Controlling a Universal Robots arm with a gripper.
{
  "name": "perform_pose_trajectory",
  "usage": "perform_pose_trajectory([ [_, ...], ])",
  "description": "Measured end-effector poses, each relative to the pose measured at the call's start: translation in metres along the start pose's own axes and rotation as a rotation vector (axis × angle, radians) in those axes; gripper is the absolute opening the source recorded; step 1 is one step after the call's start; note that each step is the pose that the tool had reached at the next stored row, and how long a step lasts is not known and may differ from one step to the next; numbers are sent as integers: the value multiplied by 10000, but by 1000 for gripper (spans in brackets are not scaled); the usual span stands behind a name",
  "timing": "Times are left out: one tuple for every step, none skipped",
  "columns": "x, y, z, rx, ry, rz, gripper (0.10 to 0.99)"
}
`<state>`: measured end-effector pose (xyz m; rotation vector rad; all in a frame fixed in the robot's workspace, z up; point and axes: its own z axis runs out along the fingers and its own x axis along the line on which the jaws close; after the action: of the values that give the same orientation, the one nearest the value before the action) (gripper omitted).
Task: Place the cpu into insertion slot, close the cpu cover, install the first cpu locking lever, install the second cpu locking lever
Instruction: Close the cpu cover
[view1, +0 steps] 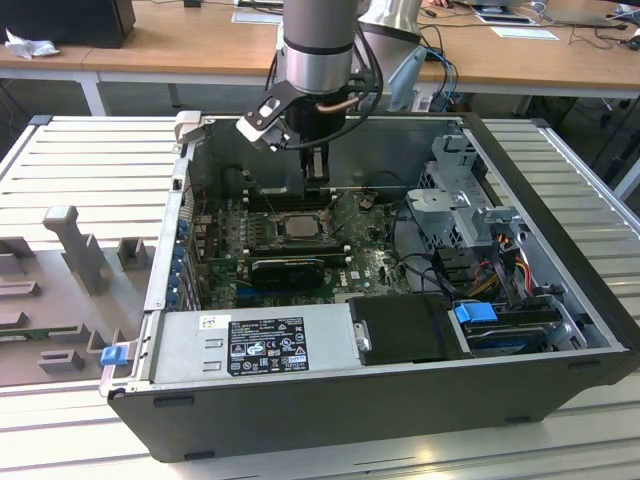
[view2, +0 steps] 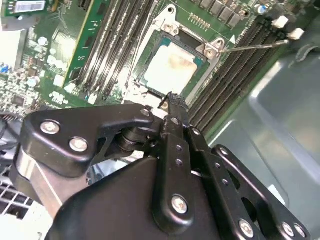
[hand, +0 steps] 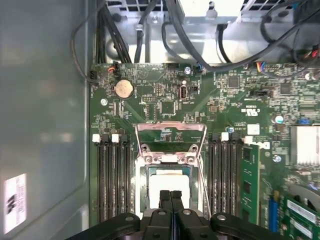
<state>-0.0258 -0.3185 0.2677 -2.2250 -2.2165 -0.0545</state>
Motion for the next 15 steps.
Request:
perform_pose_trajectory([
  [1, 1, -44, 0, -1, 0, 106],
  [2, 2, -71, 1, -1, 0, 106],
  [2, 15, -93, 1, -2, -2, 106],
  [3, 53, -92, 0, -1, 0, 106],
  [2, 72, -90, -1, -2, -1, 106],
  [3, 87, -90, -1, -18, -1, 106],
  [3, 108, -89, 0, -43, -2, 106],
  [2, 140, -89, 0, -54, 0, 106],
  [3, 176, -86, 0, -54, -2, 106],
  [3, 207, -84, 0, -55, -2, 106],
  [3, 231, -82, 0, -56, -1, 106],
  [3, 254, -80, 1, -57, -1, 106],
  [3, 277, -69, -2, -61, -2, 106],
  [2, 302, -47, -1, -65, -8, 106],
  [2, 318, -33, 0, -64, -26, 106],
])
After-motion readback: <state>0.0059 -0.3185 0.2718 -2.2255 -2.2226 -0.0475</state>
